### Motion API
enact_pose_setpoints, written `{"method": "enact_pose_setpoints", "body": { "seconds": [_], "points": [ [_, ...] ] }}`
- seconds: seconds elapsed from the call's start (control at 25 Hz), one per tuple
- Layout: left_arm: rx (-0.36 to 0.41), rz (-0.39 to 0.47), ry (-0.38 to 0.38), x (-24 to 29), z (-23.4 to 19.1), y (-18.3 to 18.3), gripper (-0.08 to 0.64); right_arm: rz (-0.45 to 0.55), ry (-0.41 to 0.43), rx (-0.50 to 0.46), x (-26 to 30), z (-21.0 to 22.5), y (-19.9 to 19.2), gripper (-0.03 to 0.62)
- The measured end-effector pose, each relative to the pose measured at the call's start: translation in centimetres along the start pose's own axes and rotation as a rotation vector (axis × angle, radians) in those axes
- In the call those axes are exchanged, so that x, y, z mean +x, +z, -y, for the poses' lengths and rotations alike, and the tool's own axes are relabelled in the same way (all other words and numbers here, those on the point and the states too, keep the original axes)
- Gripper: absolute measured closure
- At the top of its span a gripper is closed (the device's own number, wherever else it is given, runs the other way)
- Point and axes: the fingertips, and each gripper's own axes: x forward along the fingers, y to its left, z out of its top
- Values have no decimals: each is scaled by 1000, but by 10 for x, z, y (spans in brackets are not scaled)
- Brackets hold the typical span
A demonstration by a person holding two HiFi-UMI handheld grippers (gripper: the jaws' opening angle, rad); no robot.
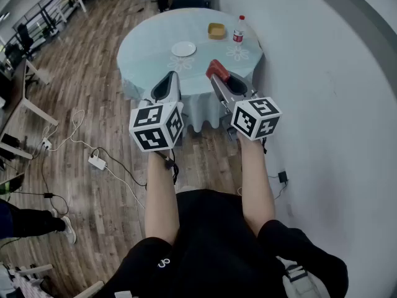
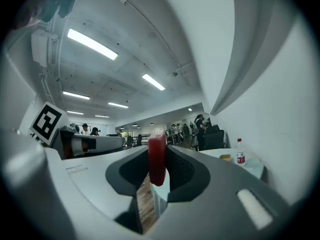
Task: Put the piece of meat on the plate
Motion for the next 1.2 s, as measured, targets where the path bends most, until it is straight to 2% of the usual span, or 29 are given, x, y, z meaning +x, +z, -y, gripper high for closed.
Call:
{"method": "enact_pose_setpoints", "body": {
  "seconds": [0.08, 0.16, 0.24, 0.32, 0.6, 0.68, 0.76, 0.88, 0.96, 1.08, 1.2],
  "points": [
    [-10, -19, 17, -3, -28, 37, 568, -24, 14, 13, 31, -24, 28, 492],
    [-13, -41, 31, 5, -43, 68, 568, -41, 18, 49, 56, -30, 54, 491],
    [-15, -59, 39, 17, -41, 91, 568, -55, 5, 80, 64, -19, 77, 491],
    [-16, -62, 38, 13, -34, 97, 568, -53, -9, 89, 55, -15, 85, 491],
    [7, -40, 62, -67, -63, 28, 568, 5, -12, 119, 21, -64, 11, 491],
    [15, -43, 78, -78, -62, 12, 568, 4, -4, 120, 11, -67, -7, 491],
    [-8, -53, 106, -78, -70, 7, 568, -26, 5, 106, 13, -67, -15, 491],
    [-54, -72, 128, -44, -97, -2, 568, -48, -13, 124, 42, -34, -16, 491],
    [-54, -80, 130, -6, -123, -33, 568, -34, -45, 147, 68, 5, -45, 491],
    [-47, -100, 117, 59, -156, -94, 568, -23, -92, 174, 104, 63, -108, 491],
    [-44, -117, 67, 125, -178, -117, 567, -30, -151, 202, 146, 110, -134, 492]
  ]
}}
